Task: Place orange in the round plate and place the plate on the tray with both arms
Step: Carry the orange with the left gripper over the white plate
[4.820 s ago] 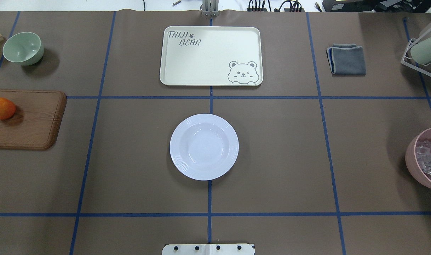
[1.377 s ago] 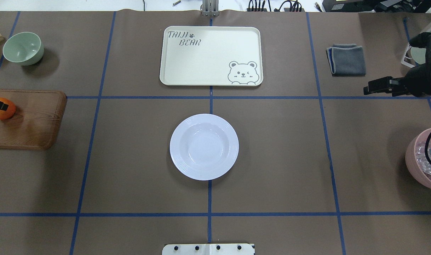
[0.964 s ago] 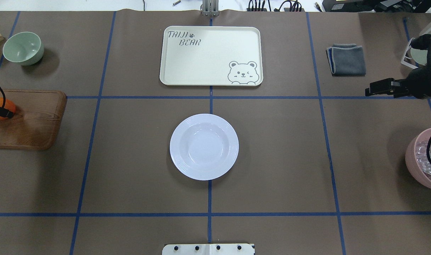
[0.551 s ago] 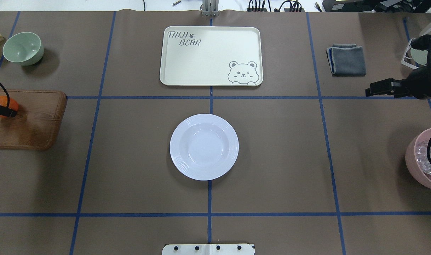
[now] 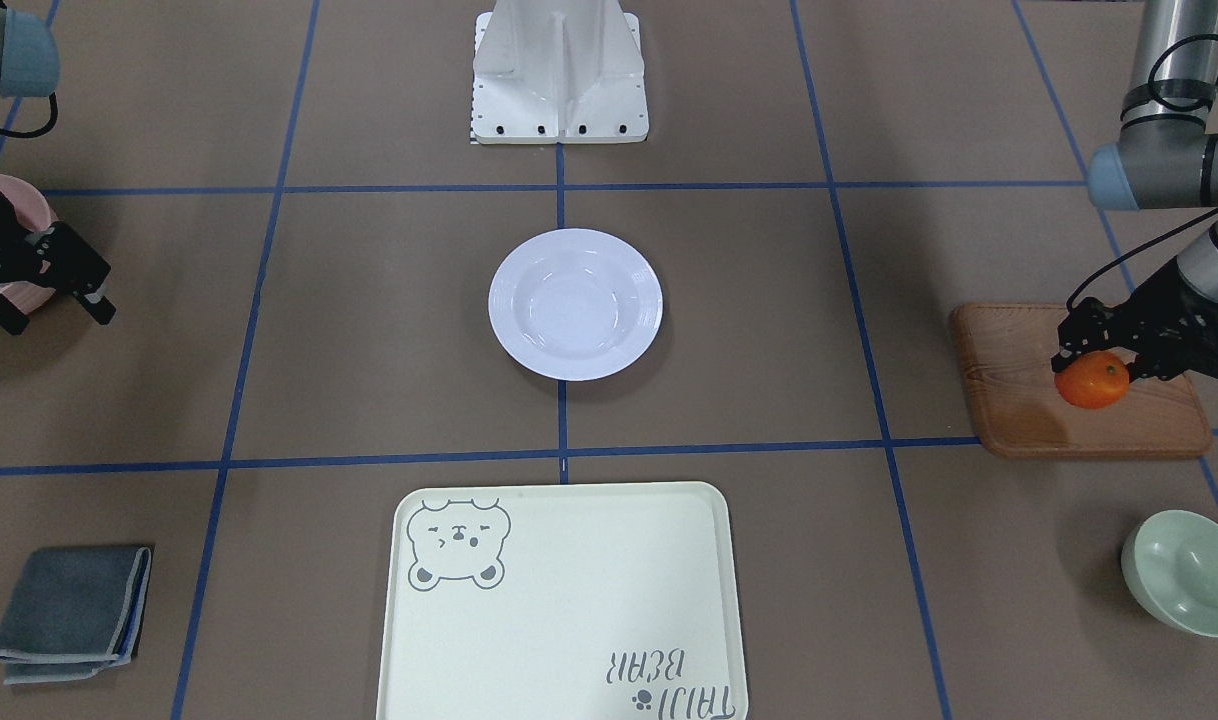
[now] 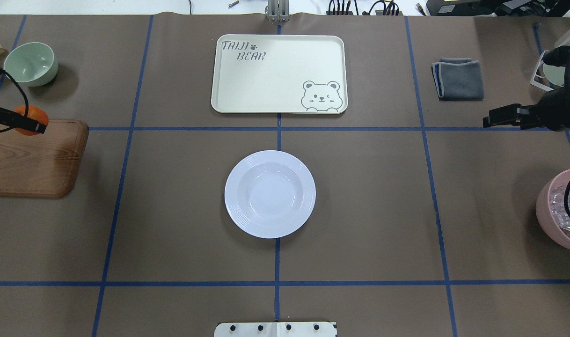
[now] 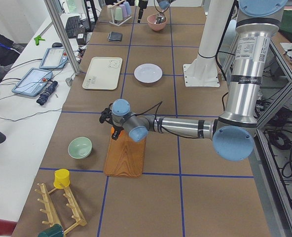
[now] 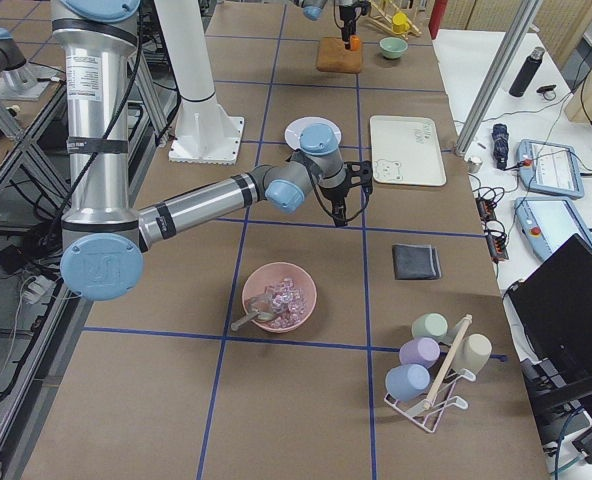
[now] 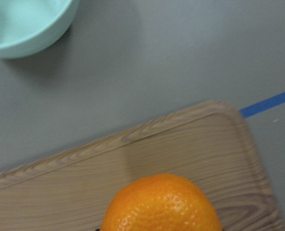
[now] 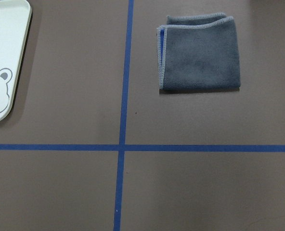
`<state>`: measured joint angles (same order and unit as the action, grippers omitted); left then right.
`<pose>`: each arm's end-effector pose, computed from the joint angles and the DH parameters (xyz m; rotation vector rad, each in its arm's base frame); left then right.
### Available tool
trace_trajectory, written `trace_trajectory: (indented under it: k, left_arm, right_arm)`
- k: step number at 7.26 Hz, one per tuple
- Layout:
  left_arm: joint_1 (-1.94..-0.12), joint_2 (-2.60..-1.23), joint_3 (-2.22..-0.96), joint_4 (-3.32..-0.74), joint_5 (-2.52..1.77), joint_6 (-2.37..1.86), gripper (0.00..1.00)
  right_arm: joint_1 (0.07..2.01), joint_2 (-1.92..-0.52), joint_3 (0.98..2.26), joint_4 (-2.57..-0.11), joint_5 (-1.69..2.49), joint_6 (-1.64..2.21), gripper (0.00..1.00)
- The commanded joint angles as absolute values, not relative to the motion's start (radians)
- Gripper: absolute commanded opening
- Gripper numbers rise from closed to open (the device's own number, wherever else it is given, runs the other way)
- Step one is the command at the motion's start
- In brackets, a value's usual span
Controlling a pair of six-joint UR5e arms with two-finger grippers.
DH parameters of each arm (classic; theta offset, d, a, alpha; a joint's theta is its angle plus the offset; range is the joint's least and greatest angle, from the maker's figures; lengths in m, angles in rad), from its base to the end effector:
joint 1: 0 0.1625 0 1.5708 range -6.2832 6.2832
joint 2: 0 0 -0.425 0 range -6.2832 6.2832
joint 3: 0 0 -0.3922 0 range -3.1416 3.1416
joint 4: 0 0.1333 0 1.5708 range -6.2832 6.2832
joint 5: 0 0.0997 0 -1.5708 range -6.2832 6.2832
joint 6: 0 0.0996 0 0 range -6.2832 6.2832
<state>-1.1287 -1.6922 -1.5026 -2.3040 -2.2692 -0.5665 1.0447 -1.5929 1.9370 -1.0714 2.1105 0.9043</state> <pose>0.1802 -0.5426 0.5468 0.3393 0.9410 0.1606 -0.1750 -0.4649 0.4374 0.2879 -0.9205 0.1209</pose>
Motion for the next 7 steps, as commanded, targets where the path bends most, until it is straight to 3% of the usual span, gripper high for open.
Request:
trace_trajectory:
  k: [1,3,6,7]
  left_arm:
    - [-1.027,-1.727,-1.696,-2.216,-2.196,-0.859,0.0]
    - [-0.842,-1.869,-1.825,-1.939,-2.007,-1.036,0.0]
    - [-0.558,-2.219,-1.804,-1.535,-1.786,-1.277,0.0]
    - [-0.519,-2.296,-1.736,-1.523,-1.763,-1.332,0.0]
  right_arm:
    - [1.043,-1.592,1.928,-1.011,2.115,0.932,1.0]
    - [1.037,-1.589,1.925,-0.997,2.114,0.951,1.0]
    - [1.026,-1.579,1.919,-0.996,2.112,0.957,1.0]
    - [1.022,-1.575,1.916,-0.996,2.111,0.971,1.0]
